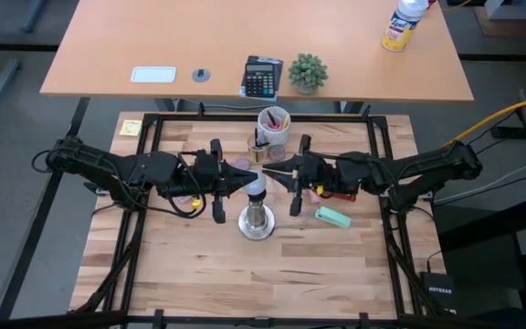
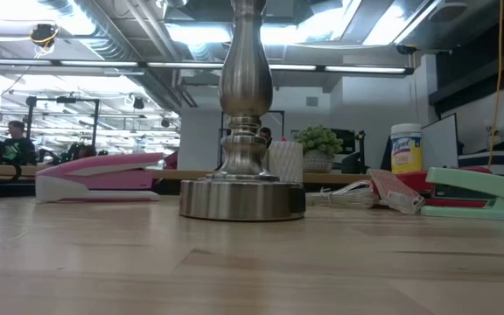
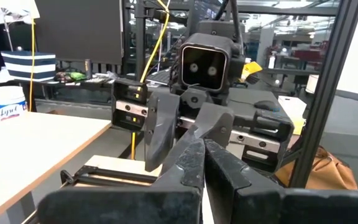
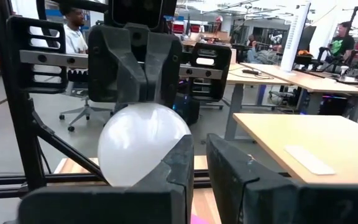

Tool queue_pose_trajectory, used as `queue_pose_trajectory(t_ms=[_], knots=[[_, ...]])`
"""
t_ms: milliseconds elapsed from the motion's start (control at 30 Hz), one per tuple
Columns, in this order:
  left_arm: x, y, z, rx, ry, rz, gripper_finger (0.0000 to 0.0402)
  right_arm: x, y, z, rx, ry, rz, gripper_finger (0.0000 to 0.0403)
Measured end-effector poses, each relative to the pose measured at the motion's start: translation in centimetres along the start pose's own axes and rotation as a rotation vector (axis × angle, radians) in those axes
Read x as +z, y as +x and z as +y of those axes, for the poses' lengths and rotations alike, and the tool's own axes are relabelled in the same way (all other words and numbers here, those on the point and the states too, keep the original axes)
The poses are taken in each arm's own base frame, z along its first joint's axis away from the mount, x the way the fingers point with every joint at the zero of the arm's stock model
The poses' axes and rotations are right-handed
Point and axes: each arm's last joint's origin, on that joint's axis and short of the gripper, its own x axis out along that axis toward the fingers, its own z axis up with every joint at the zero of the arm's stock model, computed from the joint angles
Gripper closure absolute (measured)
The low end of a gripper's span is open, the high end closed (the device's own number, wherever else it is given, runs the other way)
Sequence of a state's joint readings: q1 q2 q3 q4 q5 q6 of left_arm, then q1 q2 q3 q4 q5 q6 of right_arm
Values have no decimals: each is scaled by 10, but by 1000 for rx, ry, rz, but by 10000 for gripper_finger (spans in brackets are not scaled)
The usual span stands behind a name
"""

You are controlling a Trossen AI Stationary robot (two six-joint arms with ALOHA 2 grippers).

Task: Screw lightbulb
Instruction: Insert the lightbulb into the lamp socket

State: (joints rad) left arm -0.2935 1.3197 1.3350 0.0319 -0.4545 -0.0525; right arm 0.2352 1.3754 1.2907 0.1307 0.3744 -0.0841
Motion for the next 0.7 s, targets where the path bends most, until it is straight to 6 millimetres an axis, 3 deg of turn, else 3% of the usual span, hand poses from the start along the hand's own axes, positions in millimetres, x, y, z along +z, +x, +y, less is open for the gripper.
queue_pose_trajectory(t_ms=[700], knots=[[0, 1, 0, 2, 15, -2, 400, 0, 0, 2, 72, 34, -4, 355]])
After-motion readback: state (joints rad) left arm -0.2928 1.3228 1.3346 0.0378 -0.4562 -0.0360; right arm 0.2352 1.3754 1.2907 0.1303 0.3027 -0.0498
